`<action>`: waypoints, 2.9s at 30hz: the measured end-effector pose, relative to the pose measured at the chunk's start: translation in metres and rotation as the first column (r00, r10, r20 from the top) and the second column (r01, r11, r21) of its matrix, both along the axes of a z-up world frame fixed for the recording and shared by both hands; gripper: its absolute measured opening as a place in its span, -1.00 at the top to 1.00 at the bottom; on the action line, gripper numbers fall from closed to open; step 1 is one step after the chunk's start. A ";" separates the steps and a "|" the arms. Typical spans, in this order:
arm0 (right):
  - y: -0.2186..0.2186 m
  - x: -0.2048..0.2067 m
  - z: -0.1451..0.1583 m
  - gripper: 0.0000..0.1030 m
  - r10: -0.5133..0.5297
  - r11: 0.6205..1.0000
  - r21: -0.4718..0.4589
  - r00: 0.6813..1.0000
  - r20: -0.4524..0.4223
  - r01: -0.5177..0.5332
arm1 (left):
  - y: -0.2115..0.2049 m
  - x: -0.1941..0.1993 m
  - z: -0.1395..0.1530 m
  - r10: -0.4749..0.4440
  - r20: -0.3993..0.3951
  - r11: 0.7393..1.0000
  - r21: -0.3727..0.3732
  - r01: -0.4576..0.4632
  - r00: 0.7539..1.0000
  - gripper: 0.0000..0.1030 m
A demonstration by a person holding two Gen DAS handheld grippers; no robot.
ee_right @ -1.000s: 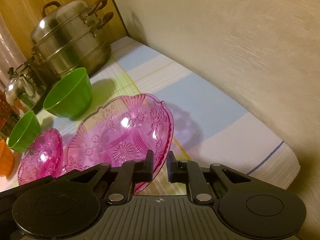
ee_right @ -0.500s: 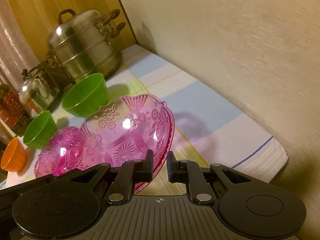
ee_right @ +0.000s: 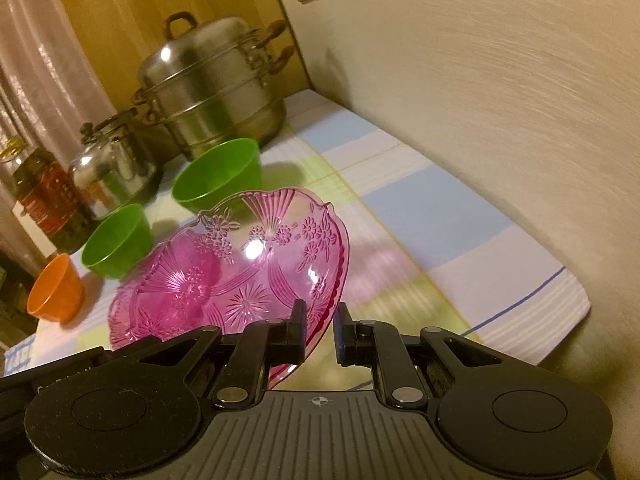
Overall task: Organize plates and bowls
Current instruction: 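Carry the pink plate with both grippers and lower it onto the plate stack, then open both grippers and release the plate on the stack, then move both grippers away from the plates toward the orange bowl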
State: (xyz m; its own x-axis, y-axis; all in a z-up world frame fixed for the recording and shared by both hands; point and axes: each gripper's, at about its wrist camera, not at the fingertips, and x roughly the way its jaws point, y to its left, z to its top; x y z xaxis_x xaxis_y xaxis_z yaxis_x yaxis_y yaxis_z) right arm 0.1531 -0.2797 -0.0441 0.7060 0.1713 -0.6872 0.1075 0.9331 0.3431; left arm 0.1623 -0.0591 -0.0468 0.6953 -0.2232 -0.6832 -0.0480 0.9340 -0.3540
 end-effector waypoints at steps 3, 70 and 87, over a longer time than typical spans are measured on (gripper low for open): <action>0.010 -0.001 0.003 0.74 0.022 1.000 0.001 1.000 0.005 -0.022 | 0.011 -0.005 0.004 0.017 0.006 1.000 -0.001 -0.017 1.000 0.71; 0.120 0.090 -0.045 0.14 0.199 0.978 -0.063 0.980 0.002 -0.198 | 0.116 0.067 -0.045 0.164 -0.063 0.984 0.077 -0.159 0.984 0.50; 0.107 0.061 -0.025 0.14 0.172 0.983 -0.071 0.985 -0.004 -0.172 | 0.107 0.040 -0.021 0.156 -0.029 0.984 0.089 -0.153 0.987 0.50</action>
State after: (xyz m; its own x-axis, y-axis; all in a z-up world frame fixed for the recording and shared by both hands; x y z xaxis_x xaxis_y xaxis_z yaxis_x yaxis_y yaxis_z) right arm 0.2146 -0.1724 -0.0688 0.6714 0.2415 -0.7007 -0.0575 0.9595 0.2756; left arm 0.2019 0.0482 -0.0676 0.6917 -0.0546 -0.7201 -0.2049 0.9414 -0.2681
